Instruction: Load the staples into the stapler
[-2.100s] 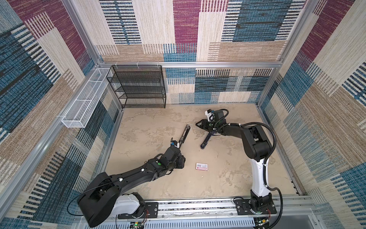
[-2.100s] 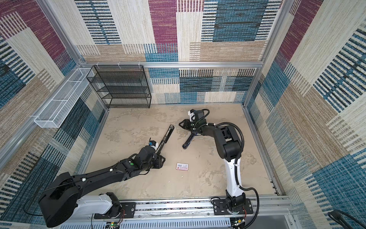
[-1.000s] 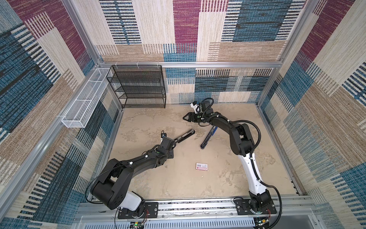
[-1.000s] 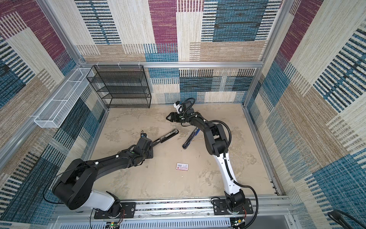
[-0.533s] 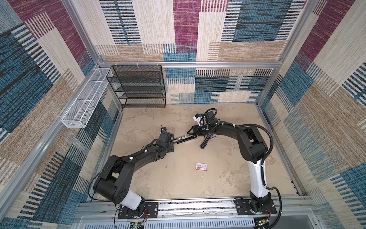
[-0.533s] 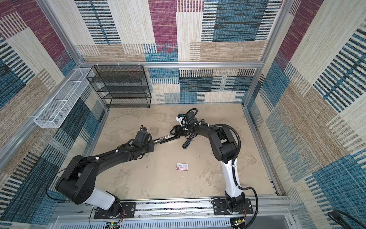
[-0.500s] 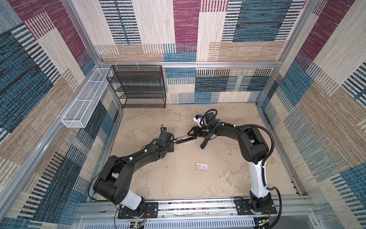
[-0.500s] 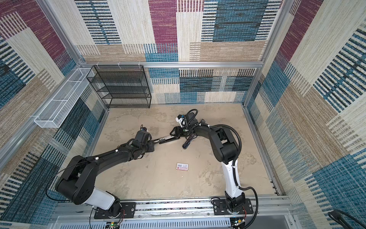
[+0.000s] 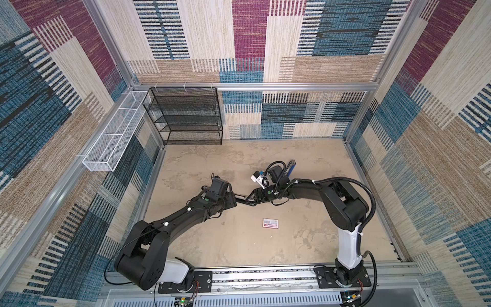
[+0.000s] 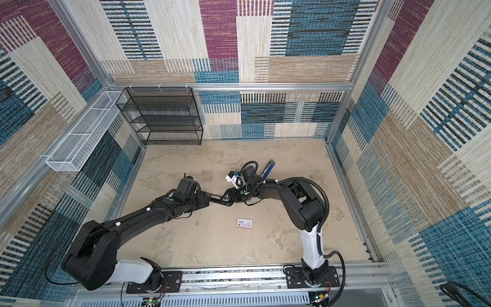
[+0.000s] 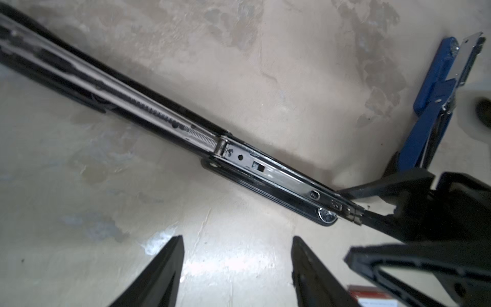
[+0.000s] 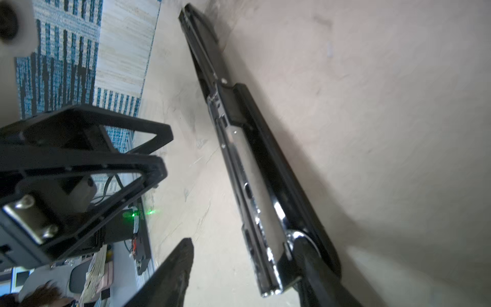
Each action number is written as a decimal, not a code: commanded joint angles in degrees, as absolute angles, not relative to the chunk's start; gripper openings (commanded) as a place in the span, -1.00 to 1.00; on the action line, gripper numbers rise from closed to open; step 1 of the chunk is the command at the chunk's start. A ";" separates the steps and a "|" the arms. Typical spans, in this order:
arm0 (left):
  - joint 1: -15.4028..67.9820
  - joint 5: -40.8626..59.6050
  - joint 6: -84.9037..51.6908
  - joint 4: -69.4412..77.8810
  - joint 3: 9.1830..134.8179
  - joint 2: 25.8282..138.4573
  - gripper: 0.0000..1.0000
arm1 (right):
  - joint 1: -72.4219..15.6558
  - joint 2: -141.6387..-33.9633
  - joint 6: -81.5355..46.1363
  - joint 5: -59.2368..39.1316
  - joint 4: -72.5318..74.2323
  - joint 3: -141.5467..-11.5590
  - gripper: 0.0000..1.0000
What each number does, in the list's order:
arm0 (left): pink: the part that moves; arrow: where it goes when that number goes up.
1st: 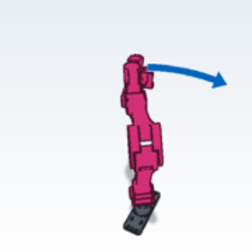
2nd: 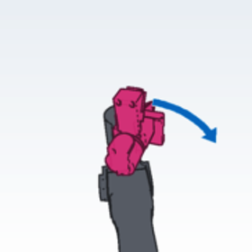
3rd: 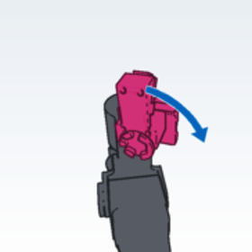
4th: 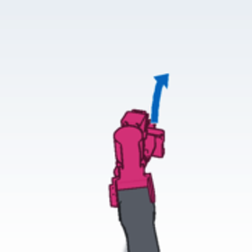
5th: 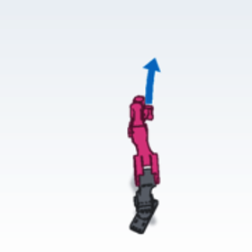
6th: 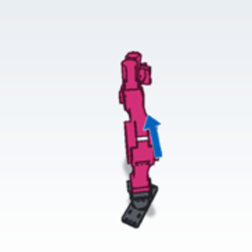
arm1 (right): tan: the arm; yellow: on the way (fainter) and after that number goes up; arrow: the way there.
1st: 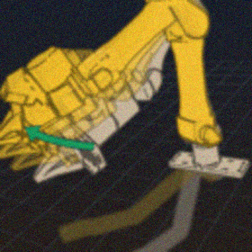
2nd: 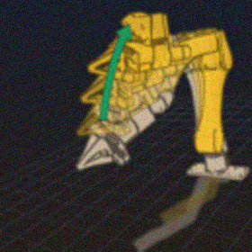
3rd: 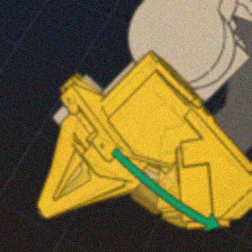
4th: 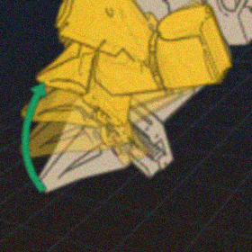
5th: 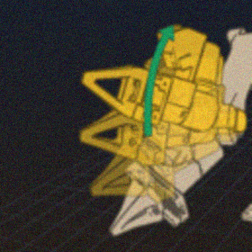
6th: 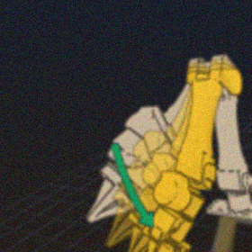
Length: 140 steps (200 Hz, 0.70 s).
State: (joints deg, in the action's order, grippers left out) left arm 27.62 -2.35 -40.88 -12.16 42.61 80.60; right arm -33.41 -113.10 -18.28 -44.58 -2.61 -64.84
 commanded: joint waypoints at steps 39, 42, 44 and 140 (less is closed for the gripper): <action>27.69 -1.62 -45.96 -13.27 47.97 86.11 0.45 | -32.75 -105.26 -19.03 -41.92 3.06 -60.16 0.72; 27.69 -1.66 -46.03 -13.35 48.36 86.61 0.45 | -32.66 -104.97 -19.33 -41.74 3.34 -59.86 0.73; 27.69 -1.67 -46.16 -13.42 48.65 86.98 0.45 | -32.62 -104.66 -19.42 -41.68 3.49 -59.68 0.73; 28.10 -0.96 -45.48 -17.30 61.18 102.66 0.37 | -30.62 -95.40 -20.87 -38.01 5.07 -51.46 0.70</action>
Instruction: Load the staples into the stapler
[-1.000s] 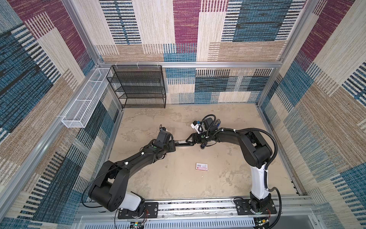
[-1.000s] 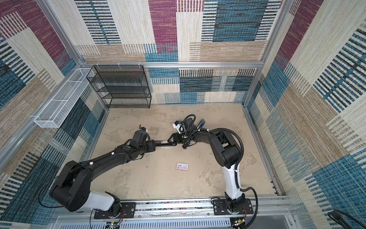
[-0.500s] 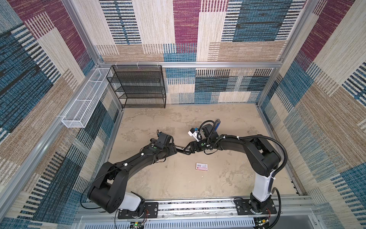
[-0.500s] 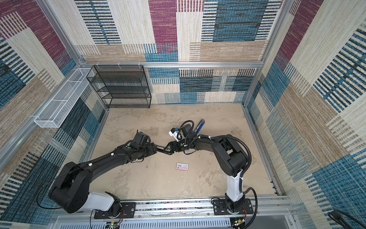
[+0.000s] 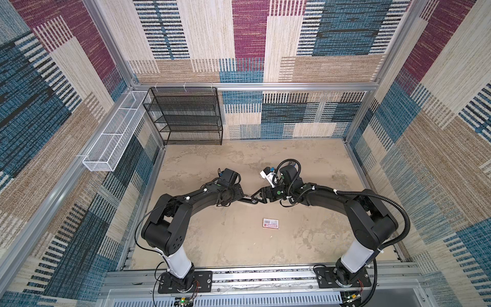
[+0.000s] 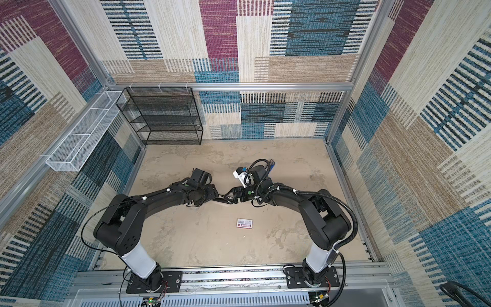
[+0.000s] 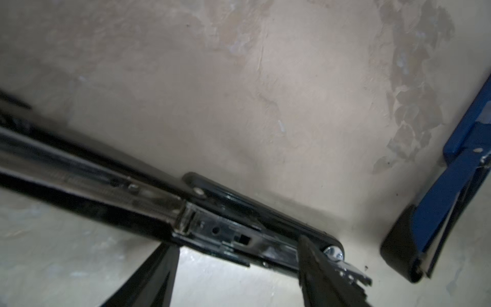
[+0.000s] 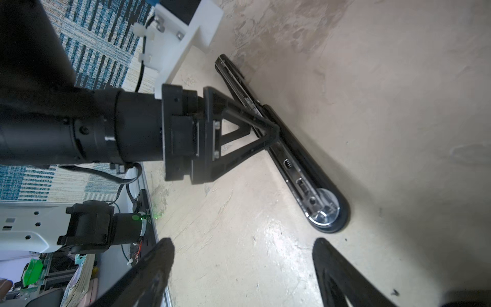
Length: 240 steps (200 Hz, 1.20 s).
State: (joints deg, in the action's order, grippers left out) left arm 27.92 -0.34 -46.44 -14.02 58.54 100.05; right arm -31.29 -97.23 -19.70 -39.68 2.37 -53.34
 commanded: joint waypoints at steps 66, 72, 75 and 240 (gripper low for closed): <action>28.12 -1.74 -37.12 -22.60 68.77 108.50 0.11 | -28.15 -93.00 -21.27 -37.01 5.71 -48.19 0.68; 28.12 -2.03 -36.24 -23.39 69.29 108.62 0.10 | -28.00 -93.06 -21.35 -36.97 5.88 -48.09 0.68; 28.12 -2.33 -35.93 -23.83 69.49 108.63 0.10 | -27.91 -93.00 -21.36 -36.92 5.82 -47.96 0.68; 28.56 1.03 -44.79 -24.68 79.48 115.69 0.34 | -26.85 -90.59 -21.53 -36.47 6.58 -45.26 0.67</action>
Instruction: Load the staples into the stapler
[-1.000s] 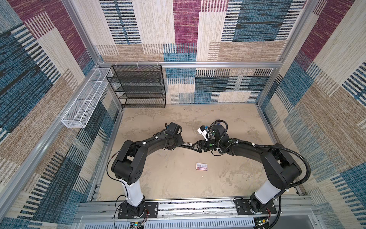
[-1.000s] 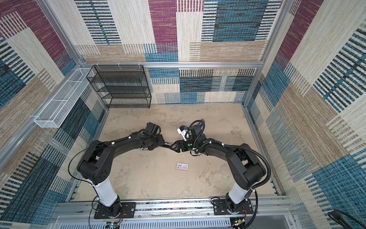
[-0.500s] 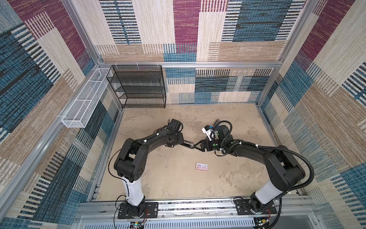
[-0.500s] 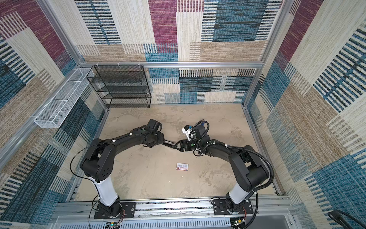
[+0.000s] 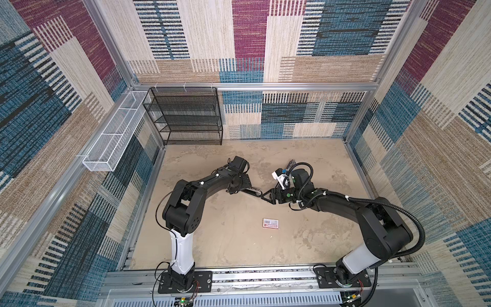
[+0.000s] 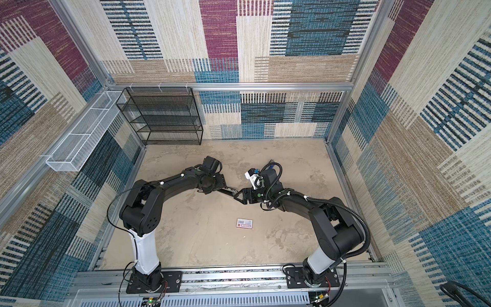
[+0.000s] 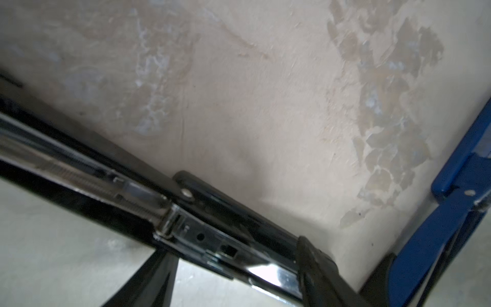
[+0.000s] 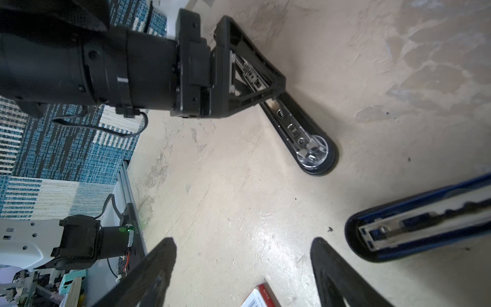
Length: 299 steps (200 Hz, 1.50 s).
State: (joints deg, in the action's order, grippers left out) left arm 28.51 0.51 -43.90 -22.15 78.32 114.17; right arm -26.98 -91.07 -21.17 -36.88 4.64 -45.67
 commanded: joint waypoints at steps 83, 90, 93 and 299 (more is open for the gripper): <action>28.49 2.46 -31.51 -33.15 81.77 114.99 -0.11 | -24.81 -90.52 -21.18 -36.48 6.55 -45.18 0.65; 28.48 2.46 -29.99 -34.20 82.03 114.88 -0.12 | -24.57 -90.48 -21.05 -36.48 6.41 -45.21 0.65; 28.41 2.40 -29.37 -34.64 82.08 114.87 -0.13 | -24.53 -90.40 -21.01 -36.37 6.34 -45.32 0.65; 27.03 -0.39 -26.61 -38.83 69.17 94.50 0.23 | -26.24 -97.82 -24.76 -22.39 -2.20 -51.55 0.66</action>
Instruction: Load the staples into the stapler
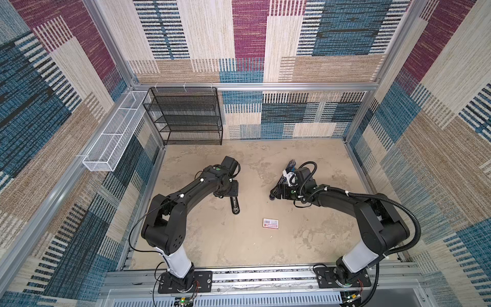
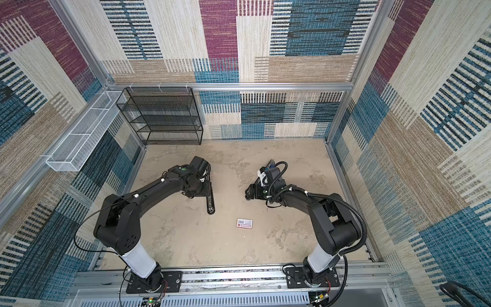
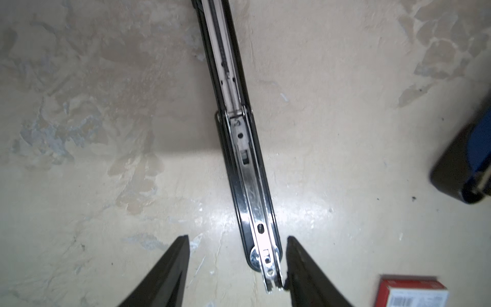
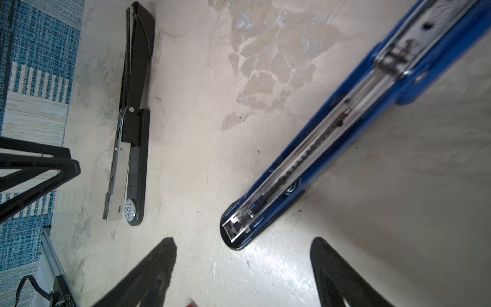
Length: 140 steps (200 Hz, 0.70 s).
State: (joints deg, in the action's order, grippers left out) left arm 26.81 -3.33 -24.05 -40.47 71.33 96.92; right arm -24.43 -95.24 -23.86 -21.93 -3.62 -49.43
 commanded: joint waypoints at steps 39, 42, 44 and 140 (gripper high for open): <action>27.16 0.26 -28.93 -37.37 65.22 90.37 0.23 | -28.80 -104.48 -25.40 -24.31 -0.88 -59.05 0.66; 27.20 0.26 -29.06 -37.25 64.95 90.11 0.23 | -28.83 -105.08 -25.32 -24.42 -0.99 -59.72 0.66; 27.19 0.26 -29.15 -37.17 64.73 89.92 0.23 | -28.87 -105.61 -25.32 -24.47 -0.97 -60.39 0.66; 27.33 1.61 -32.67 -33.28 58.69 84.89 0.24 | -27.01 -112.85 -12.60 -18.75 -12.33 -81.67 0.92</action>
